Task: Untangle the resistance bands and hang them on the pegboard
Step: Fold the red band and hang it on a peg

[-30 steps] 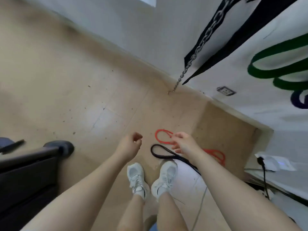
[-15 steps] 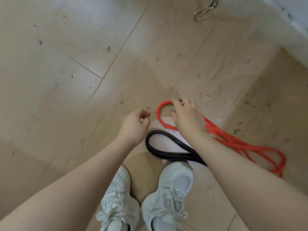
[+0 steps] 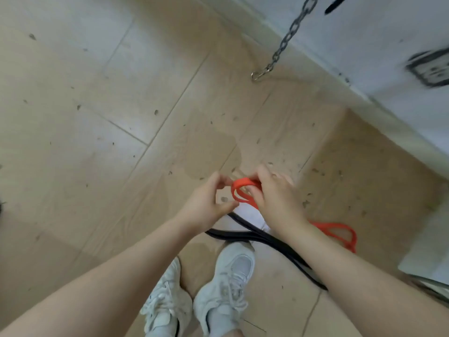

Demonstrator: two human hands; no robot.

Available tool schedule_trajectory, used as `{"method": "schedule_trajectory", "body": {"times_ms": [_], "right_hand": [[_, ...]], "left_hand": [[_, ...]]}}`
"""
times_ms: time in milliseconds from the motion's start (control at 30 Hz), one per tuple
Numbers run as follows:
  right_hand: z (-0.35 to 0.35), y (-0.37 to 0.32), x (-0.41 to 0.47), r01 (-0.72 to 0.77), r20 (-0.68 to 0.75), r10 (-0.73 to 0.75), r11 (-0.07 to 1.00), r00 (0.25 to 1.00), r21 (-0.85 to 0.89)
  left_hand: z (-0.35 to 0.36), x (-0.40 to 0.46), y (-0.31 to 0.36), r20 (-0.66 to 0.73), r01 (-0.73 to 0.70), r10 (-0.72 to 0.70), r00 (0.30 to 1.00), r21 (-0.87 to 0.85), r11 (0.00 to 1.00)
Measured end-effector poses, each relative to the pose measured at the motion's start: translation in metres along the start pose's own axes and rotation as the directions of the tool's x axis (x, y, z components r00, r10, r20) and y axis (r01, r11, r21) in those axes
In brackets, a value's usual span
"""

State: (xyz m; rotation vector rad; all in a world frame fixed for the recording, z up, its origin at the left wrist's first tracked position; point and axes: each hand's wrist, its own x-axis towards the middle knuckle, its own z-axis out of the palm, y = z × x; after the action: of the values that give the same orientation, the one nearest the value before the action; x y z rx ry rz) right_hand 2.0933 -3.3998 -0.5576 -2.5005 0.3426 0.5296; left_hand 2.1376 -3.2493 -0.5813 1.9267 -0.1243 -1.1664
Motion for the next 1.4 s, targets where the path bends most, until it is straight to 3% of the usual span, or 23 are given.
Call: {"method": "schedule_trajectory", "body": {"times_ms": [67, 200, 367, 533, 700, 867, 1000, 1233, 1400], "right_hand": [[-0.063, -0.017, -0.026, -0.102, -0.026, 0.109, 0.975, 0.994, 0.2], [-0.186, -0.061, -0.087, -0.196, -0.059, 0.244, 0.88, 0.968, 0.433], [-0.319, -0.108, -0.169, -0.216, -0.202, 0.372, 0.816, 0.906, 0.536], [-0.42, -0.155, -0.236, -0.066, -0.375, 0.362, 0.789, 0.853, 0.611], [-0.502, -0.202, -0.274, 0.141, -0.55, 0.292, 0.777, 0.782, 0.613], [-0.556, -0.236, -0.294, 0.326, -0.659, 0.202, 0.742, 0.724, 0.585], [-0.585, -0.252, -0.3, 0.413, -0.692, 0.072, 0.756, 0.719, 0.508], [-0.664, -0.249, -0.325, 0.511, -0.805, 0.025, 0.761, 0.592, 0.4], [-0.718, -0.249, -0.332, 0.55, -0.919, 0.003, 0.801, 0.394, 0.238]], "left_hand": [[-0.005, -0.027, 0.052, 0.009, -0.067, 0.068, 0.998, -0.097, 0.993], [-0.018, -0.086, 0.168, -0.026, -0.164, 0.162, 0.987, -0.192, 0.968], [-0.026, -0.171, 0.301, 0.045, -0.358, 0.36, 0.932, -0.057, 0.932], [-0.038, -0.255, 0.41, -0.02, -0.573, 0.575, 0.818, 0.078, 0.816], [-0.062, -0.327, 0.5, -0.063, -0.665, 0.668, 0.742, 0.065, 0.744], [-0.085, -0.376, 0.566, -0.143, -0.822, 0.833, 0.534, 0.142, 0.551], [-0.094, -0.389, 0.607, -0.227, -0.863, 0.876, 0.425, 0.191, 0.468], [-0.087, -0.412, 0.685, -0.219, -0.907, 0.904, 0.367, 0.13, 0.4], [-0.092, -0.418, 0.746, -0.148, -0.96, 0.962, 0.23, 0.129, 0.25]]}}
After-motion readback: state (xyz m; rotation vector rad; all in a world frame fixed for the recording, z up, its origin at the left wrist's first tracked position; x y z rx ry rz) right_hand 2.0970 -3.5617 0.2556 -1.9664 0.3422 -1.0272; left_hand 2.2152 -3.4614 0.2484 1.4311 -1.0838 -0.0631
